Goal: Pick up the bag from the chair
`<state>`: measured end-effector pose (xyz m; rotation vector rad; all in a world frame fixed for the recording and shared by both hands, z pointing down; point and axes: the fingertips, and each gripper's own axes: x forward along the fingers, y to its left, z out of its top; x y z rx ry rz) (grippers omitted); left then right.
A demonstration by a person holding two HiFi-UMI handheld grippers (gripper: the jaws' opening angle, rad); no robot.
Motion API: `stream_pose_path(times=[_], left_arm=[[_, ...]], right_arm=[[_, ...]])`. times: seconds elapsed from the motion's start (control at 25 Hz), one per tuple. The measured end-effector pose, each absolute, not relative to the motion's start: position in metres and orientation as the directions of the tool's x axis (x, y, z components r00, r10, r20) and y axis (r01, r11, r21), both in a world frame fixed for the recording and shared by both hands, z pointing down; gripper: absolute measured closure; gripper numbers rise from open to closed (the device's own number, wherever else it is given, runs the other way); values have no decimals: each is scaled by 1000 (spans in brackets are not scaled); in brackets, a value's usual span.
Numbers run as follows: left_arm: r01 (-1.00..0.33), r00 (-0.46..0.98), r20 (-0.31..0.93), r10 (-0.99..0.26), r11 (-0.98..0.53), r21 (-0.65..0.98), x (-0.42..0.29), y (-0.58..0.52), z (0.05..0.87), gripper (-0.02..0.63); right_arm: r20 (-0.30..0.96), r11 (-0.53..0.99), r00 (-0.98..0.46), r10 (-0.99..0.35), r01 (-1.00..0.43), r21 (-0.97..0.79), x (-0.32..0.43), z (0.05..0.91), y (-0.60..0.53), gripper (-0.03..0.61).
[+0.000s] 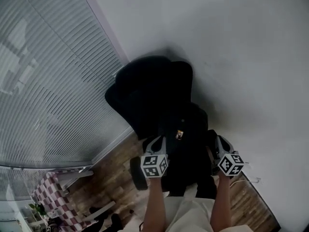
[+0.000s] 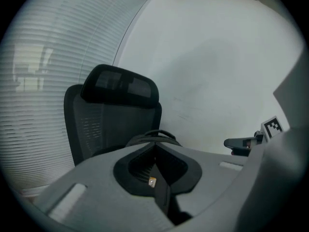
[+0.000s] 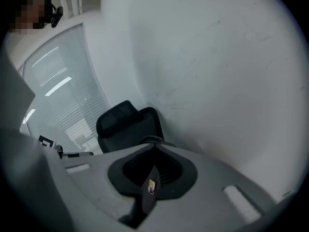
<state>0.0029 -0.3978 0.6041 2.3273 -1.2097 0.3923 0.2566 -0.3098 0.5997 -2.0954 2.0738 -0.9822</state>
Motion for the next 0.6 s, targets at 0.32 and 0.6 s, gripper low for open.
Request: stream_pose_path(times=[0.32,0.6], left_arm=[[-857,502,568,-652,-466,221,-6,-425,682,606],[-836,510,616,-600,-516,189,-19,-437,765,604]], right_arm=[[537,-79,-187,-822,-898,-433,264,686,-349,577],[623,32,-278,-731,-926,-376,265,754,-357,508]])
